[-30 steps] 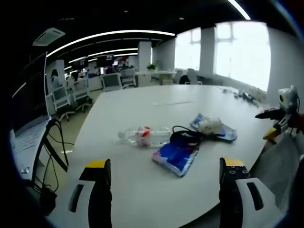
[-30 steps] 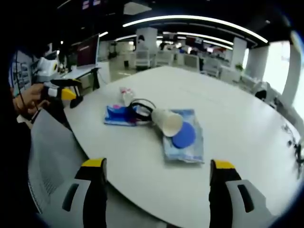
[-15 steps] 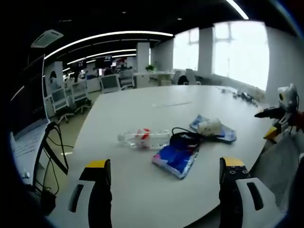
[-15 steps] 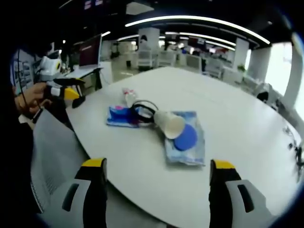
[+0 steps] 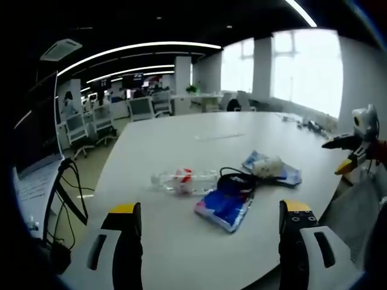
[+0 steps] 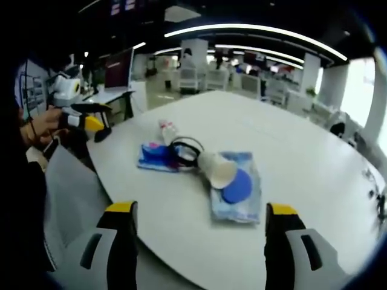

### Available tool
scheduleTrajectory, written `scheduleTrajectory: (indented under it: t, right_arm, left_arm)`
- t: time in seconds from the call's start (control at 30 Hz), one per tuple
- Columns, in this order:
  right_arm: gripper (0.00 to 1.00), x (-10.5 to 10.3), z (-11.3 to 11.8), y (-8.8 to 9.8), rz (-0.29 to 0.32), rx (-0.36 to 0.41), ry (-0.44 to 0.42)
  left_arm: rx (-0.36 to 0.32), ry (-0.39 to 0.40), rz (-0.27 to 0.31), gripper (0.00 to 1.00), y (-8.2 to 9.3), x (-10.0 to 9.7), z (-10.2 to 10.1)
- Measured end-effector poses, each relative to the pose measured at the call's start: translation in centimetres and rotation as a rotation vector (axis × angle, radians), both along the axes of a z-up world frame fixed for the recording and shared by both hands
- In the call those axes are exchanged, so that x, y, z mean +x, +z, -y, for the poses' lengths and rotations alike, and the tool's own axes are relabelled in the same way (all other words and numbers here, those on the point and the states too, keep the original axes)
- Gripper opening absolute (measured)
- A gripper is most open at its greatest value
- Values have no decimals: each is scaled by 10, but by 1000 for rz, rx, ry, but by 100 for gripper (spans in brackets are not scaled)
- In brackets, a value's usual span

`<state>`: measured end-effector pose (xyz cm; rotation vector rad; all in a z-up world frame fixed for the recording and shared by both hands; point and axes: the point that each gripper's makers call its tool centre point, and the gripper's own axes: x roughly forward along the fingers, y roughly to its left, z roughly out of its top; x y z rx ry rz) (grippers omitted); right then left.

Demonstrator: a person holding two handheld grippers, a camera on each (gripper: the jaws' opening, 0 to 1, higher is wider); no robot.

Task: Arrange the tabletop items into an orderly group along one side of the table until the central work area is clear of visible clutter.

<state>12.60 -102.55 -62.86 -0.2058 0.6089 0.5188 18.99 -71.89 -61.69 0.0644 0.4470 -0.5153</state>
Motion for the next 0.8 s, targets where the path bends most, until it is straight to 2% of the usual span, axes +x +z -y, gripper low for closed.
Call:
scheduleTrajectory:
  t: [0.5, 0.6, 0.8]
  right_arm:
    - [83, 10, -13, -4, -10, 7, 30]
    - [82, 13, -17, -4, -10, -5, 45]
    - [80, 19, -24, -7, -27, -46, 85]
  left_arm:
    - [6, -22, -20, 92, -3, 10, 5]
    - [-7, -37, -41, 91, -4, 10, 8]
    - [-4, -39, -41, 90, -5, 13, 10]
